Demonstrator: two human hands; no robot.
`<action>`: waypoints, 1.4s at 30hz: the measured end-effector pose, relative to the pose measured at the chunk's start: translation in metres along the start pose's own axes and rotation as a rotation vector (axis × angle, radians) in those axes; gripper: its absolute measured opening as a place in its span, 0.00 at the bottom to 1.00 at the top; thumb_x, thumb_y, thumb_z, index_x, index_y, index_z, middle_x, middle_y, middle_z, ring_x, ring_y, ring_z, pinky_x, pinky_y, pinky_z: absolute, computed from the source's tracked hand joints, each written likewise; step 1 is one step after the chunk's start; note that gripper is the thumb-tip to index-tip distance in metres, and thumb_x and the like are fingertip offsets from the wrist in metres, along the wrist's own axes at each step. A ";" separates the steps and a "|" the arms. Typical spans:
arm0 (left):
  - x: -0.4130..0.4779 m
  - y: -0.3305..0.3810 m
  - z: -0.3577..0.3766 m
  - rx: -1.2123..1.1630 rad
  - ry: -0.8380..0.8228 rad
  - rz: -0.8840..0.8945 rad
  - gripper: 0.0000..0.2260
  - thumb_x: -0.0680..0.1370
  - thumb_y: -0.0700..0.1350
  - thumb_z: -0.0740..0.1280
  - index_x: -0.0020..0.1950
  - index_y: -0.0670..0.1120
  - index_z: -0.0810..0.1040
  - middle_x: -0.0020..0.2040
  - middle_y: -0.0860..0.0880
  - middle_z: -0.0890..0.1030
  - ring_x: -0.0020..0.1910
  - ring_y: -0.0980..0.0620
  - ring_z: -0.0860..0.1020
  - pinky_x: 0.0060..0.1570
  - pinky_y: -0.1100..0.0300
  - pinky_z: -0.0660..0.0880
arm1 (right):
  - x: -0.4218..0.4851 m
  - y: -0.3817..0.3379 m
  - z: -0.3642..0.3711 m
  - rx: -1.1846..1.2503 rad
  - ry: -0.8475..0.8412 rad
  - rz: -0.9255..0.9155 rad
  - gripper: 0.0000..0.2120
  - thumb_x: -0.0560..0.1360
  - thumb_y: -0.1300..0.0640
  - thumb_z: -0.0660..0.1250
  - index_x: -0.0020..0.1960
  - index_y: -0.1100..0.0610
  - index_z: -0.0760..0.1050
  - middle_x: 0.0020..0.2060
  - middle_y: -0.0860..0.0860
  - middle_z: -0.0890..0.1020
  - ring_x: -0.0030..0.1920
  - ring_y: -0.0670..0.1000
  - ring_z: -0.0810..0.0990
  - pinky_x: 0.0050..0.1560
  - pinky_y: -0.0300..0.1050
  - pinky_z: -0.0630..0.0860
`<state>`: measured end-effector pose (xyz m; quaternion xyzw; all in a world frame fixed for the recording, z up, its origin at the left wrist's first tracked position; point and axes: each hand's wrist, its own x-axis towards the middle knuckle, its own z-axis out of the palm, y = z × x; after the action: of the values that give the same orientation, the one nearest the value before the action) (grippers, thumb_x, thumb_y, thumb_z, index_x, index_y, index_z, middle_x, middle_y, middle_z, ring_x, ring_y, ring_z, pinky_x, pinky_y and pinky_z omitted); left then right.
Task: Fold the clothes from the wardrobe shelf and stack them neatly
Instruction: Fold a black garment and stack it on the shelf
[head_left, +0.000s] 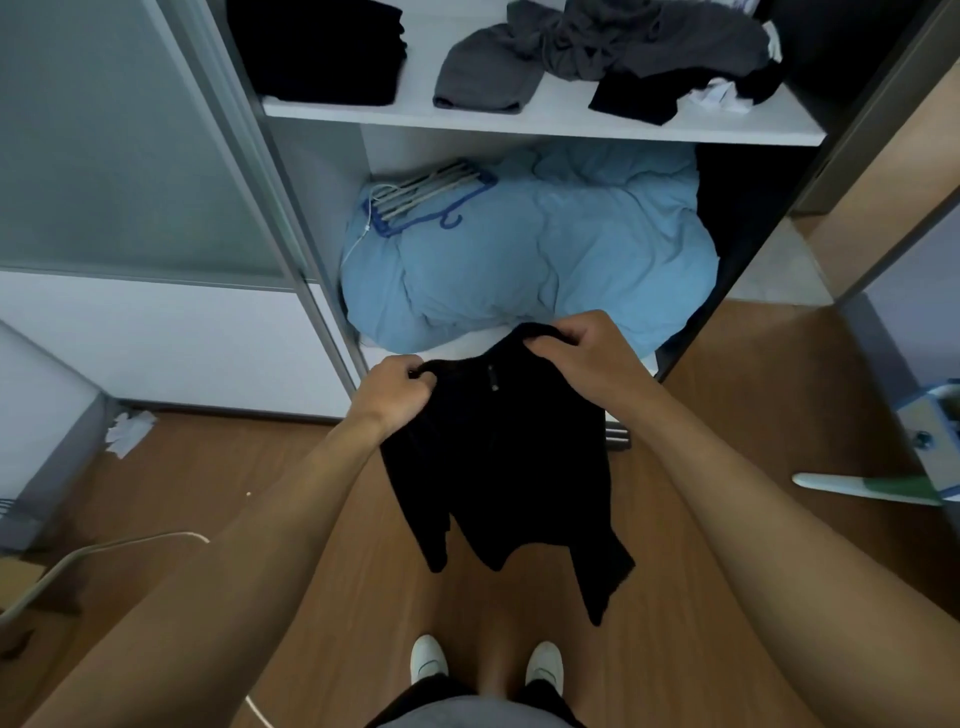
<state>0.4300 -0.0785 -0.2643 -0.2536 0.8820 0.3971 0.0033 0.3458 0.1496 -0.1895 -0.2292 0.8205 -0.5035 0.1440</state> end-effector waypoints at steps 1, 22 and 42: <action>0.002 -0.001 0.001 -0.033 0.078 -0.022 0.09 0.78 0.46 0.62 0.47 0.46 0.81 0.49 0.44 0.84 0.51 0.42 0.80 0.47 0.55 0.74 | -0.001 -0.001 -0.004 -0.011 -0.038 -0.015 0.20 0.75 0.52 0.70 0.26 0.52 0.69 0.23 0.44 0.68 0.26 0.43 0.69 0.29 0.40 0.63; 0.015 -0.044 -0.033 -0.414 -0.003 -0.088 0.13 0.72 0.53 0.75 0.36 0.47 0.76 0.29 0.49 0.75 0.29 0.54 0.74 0.29 0.64 0.68 | -0.028 0.086 -0.035 -0.098 0.095 0.292 0.15 0.74 0.51 0.73 0.35 0.61 0.78 0.28 0.51 0.77 0.30 0.48 0.74 0.36 0.48 0.68; -0.025 0.044 0.018 -0.650 -0.318 -0.252 0.11 0.80 0.49 0.69 0.49 0.42 0.83 0.37 0.47 0.86 0.32 0.52 0.84 0.28 0.66 0.76 | -0.032 0.065 0.019 0.325 0.320 0.505 0.17 0.78 0.49 0.69 0.48 0.64 0.81 0.40 0.59 0.86 0.40 0.56 0.84 0.42 0.48 0.78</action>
<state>0.4284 -0.0300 -0.2403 -0.2832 0.6604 0.6870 0.1081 0.3670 0.1771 -0.2561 0.0890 0.7726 -0.6057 0.1682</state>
